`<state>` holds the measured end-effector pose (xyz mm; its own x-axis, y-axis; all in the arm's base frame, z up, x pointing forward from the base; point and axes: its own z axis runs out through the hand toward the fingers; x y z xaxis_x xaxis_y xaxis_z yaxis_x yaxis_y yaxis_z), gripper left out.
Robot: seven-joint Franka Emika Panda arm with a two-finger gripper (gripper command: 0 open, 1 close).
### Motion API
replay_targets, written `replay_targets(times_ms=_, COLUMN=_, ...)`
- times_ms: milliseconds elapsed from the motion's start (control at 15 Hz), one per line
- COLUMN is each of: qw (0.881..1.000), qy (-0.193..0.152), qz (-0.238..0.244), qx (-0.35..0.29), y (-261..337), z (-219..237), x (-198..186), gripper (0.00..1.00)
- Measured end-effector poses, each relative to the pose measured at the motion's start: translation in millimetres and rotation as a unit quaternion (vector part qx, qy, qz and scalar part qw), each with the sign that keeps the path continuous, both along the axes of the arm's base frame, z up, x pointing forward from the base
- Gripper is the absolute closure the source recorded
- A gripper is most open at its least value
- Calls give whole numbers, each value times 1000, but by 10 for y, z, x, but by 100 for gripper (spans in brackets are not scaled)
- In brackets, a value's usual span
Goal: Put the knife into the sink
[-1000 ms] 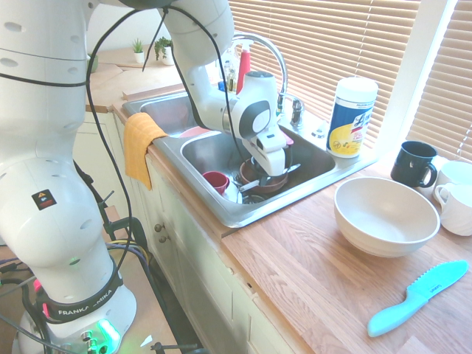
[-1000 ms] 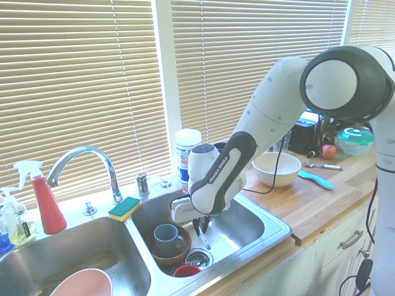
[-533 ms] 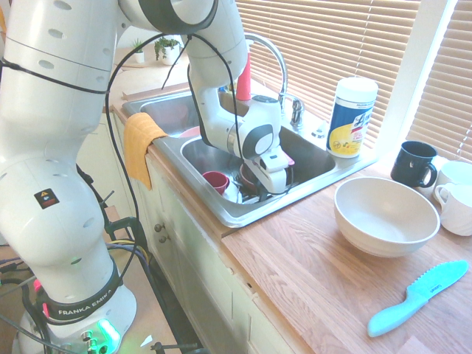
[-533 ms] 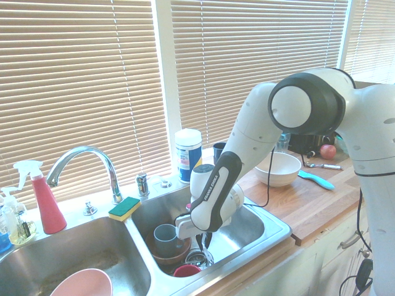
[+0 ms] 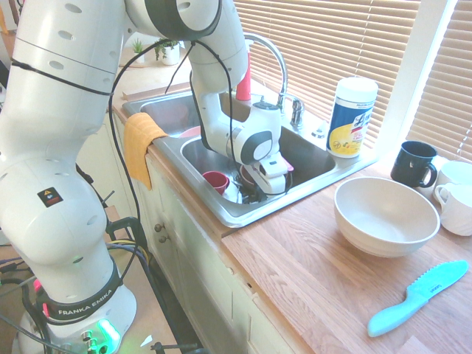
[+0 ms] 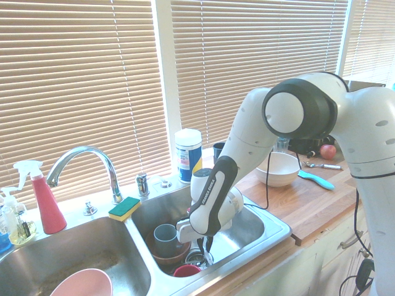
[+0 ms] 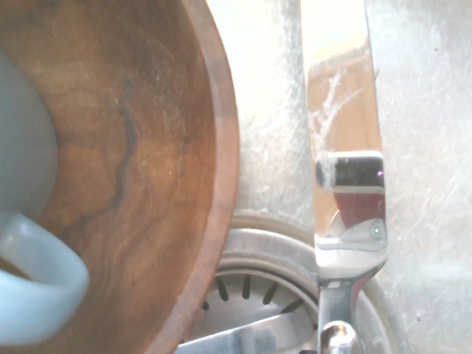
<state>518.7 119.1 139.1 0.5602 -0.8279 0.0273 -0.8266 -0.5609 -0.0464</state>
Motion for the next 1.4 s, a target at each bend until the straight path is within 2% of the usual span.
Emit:
replay_targets(times_ms=733, qw=1000, qy=-6, qz=-7, qx=0, y=-25, z=47, x=-30, gripper=0)
replay_targets(times_ms=867, qw=1000, qy=-23, qz=-4, qx=4, y=-20, z=300, x=-49, gripper=0)
replay_targets(times_ms=1133, qw=998, qy=-66, qz=14, qx=0, y=-91, z=1125, x=-210, gripper=0)
replay_targets(times_ms=1400, qw=995, qy=-94, qz=22, qx=-6, y=-136, z=1890, x=-456, gripper=0)
